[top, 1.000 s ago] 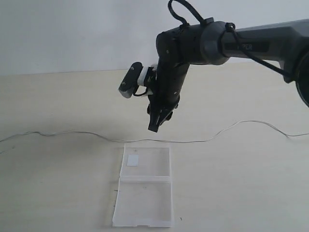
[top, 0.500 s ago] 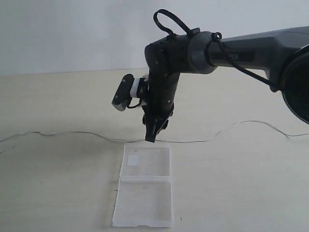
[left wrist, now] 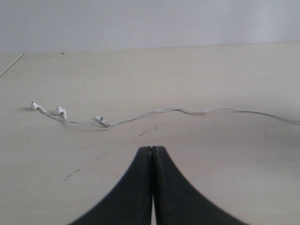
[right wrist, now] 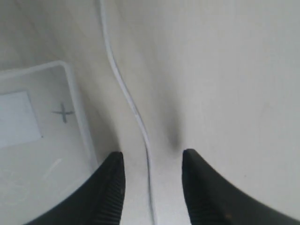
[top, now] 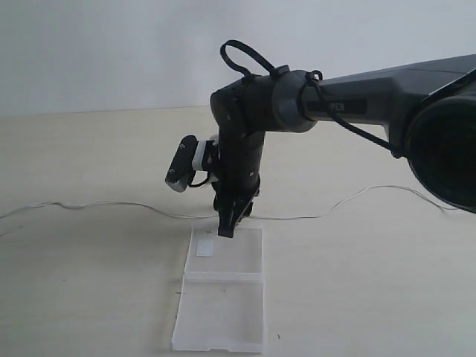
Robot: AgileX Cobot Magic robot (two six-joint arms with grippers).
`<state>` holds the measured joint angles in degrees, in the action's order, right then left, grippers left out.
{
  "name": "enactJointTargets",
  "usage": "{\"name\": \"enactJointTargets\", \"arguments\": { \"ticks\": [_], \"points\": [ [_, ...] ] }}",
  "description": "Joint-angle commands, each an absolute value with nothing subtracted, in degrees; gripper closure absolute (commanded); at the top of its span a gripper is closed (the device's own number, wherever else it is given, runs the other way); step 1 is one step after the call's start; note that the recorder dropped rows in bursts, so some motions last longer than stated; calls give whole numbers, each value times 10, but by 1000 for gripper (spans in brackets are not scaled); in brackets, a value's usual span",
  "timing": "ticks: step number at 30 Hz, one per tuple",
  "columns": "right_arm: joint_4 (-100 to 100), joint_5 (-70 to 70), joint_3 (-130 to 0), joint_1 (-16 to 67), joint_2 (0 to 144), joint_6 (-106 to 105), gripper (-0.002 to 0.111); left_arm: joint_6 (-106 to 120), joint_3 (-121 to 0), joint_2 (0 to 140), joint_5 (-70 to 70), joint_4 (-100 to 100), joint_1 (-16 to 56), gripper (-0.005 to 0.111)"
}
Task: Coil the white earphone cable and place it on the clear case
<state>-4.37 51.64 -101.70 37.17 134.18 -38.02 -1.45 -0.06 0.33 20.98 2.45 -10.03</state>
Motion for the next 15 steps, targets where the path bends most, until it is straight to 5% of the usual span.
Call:
{"name": "enactJointTargets", "arguments": {
  "ticks": [1, 15],
  "points": [
    [-45, 513, -1021, 379, 1340, -385, 68, -12, 0, 0, 206, 22, -102, 107],
    [-47, 502, -1021, 379, 1372, -385, 68, -12, 0, 0, 206, 22, -102, 107]
  ]
}}
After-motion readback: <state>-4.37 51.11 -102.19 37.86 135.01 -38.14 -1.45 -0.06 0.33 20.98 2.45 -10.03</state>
